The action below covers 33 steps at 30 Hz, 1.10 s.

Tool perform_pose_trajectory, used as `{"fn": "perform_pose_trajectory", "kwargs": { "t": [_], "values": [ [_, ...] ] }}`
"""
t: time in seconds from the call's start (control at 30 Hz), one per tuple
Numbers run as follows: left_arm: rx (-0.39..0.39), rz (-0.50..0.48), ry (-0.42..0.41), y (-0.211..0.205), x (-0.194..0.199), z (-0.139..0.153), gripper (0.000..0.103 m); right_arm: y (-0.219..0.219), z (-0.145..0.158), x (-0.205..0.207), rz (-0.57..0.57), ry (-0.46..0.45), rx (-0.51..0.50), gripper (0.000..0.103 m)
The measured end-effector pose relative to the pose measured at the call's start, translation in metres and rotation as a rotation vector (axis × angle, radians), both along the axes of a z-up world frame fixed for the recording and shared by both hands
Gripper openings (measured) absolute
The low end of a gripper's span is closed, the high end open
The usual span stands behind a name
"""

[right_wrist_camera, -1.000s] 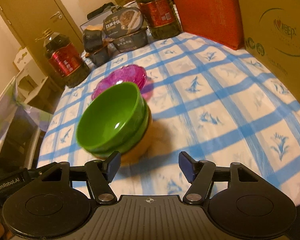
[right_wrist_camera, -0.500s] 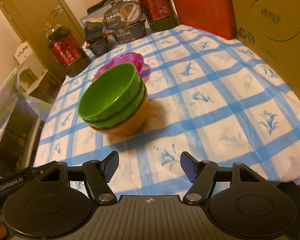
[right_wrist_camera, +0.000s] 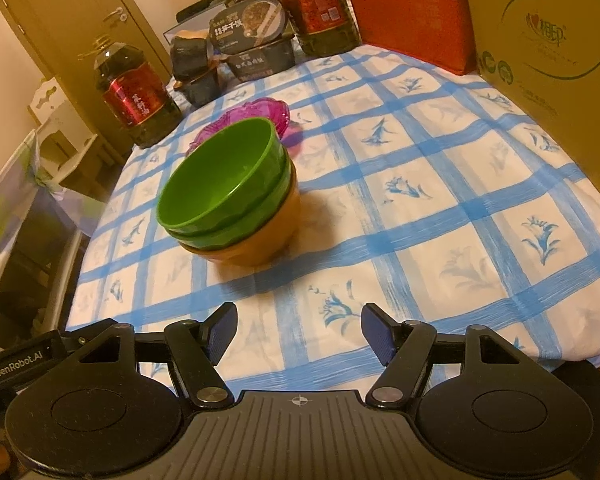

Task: Organize plates and bowls
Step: 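Withdraw both tools from the bowl stack, then move both tools to the rim of the green-orange bowl stack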

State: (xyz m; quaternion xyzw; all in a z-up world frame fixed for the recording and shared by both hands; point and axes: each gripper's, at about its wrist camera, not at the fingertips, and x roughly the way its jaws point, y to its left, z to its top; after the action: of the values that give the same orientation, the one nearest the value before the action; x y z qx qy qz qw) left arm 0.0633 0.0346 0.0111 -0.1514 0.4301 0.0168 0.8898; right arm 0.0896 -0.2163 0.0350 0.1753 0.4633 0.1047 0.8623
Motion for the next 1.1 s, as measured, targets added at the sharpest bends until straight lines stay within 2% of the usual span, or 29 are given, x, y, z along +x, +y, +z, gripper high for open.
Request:
{"fn": "perform_pose_trajectory", "kwargs": {
  "t": [0.23,0.43,0.8,0.93,1.1],
  "values": [
    [-0.017,-0.032,-0.008,-0.002,0.006,0.003,0.082,-0.003,0.000,0.004,-0.006,-0.002,0.002,0.069],
    [-0.070,-0.046,-0.019,0.002,0.021,0.008,0.082,-0.006,0.005,0.017,-0.013,-0.007,0.009,0.069],
    [-0.088,-0.033,-0.031,0.012,0.075,0.015,0.082,-0.003,0.015,0.064,-0.001,-0.029,0.015,0.069],
    [-0.155,-0.036,0.001,0.018,0.101,0.009,0.077,0.004,0.011,0.086,0.020,0.000,0.016,0.069],
    [-0.182,-0.039,0.020,0.019,0.129,0.001,0.076,0.011,0.001,0.113,0.040,0.041,0.056,0.068]
  ]
}}
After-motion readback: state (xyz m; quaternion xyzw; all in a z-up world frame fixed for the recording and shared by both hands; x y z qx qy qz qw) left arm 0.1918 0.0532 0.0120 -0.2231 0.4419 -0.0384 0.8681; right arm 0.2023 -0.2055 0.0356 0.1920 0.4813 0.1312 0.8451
